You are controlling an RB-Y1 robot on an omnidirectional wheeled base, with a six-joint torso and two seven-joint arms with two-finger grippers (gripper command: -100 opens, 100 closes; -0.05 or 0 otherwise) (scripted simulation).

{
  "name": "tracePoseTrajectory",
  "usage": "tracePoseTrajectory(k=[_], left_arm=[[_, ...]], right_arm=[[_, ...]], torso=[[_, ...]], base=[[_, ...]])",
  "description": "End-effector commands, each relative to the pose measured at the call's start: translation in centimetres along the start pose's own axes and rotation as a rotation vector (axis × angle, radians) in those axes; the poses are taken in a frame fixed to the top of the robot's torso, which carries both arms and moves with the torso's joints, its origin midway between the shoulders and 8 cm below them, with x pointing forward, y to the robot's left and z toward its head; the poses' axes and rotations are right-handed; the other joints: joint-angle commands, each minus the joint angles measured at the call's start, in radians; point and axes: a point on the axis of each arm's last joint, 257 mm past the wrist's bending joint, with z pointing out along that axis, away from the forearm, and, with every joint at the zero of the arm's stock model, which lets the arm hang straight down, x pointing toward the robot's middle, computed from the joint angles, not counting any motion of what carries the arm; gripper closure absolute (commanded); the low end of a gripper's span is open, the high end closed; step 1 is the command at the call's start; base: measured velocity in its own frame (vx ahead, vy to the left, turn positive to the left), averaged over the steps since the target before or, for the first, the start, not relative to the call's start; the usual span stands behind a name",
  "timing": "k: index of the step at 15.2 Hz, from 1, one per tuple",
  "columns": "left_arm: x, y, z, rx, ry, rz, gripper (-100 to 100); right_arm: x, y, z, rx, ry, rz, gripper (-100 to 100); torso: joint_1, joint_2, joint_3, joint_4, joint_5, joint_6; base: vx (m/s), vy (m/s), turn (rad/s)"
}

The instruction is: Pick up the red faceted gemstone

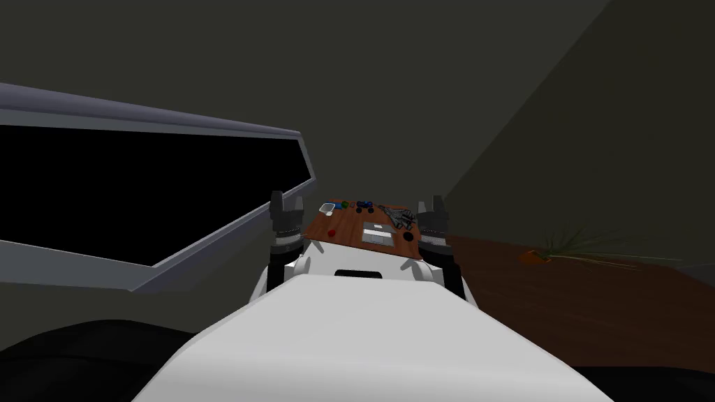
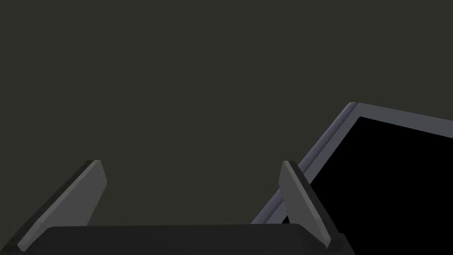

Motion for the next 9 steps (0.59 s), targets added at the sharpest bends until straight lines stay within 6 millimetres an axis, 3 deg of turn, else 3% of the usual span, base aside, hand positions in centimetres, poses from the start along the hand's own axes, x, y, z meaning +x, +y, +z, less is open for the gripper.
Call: tracePoseTrajectory(k=[1, 3, 6, 7, 9], left_arm=[[0.3, 0.8, -0.2, -0.019, 0.031, 0.001, -100], [0.5, 1.7, -0.4, -0.039, 0.052, 0.0, -100], [0.4, 5.8, -1.4, -0.14, 0.105, -0.009, -100], [0.4, 5.8, -1.4, -0.139, 0.106, -0.008, -100], [-0.3, 9.1, -2.1, -0.223, 0.124, -0.018, -100]], right_arm=[[0.0, 0.0, 0.0, 0.0, 0.0, 0.0, 0], [0.0, 0.0, 0.0, 0.0, 0.0, 0.0, 0], [0.0, 0.0, 0.0, 0.0, 0.0, 0.0, 0], [0.0, 0.0, 0.0, 0.0, 0.0, 0.0, 0], [0.0, 0.0, 0.0, 0.0, 0.0, 0.0, 0]], torso=[[0.0, 0.0, 0.0, 0.0, 0.0, 0.0], [0.001, 0.0, 0.0, 0.0, 0.0, 0.0], [0.003, 0.0, 0.0, 0.0, 0.001, 0.001], [0.003, 0.0, 0.0, 0.0, 0.001, 0.001], [0.004, 0.0, 0.0, 0.0, 0.001, 0.001]], base=[[0.0, 0.003, -0.076], [-0.001, 0.017, -0.14], [0.001, 0.03, -0.218], [0.0, 0.043, -0.206], [-0.005, 0.046, -0.309]])
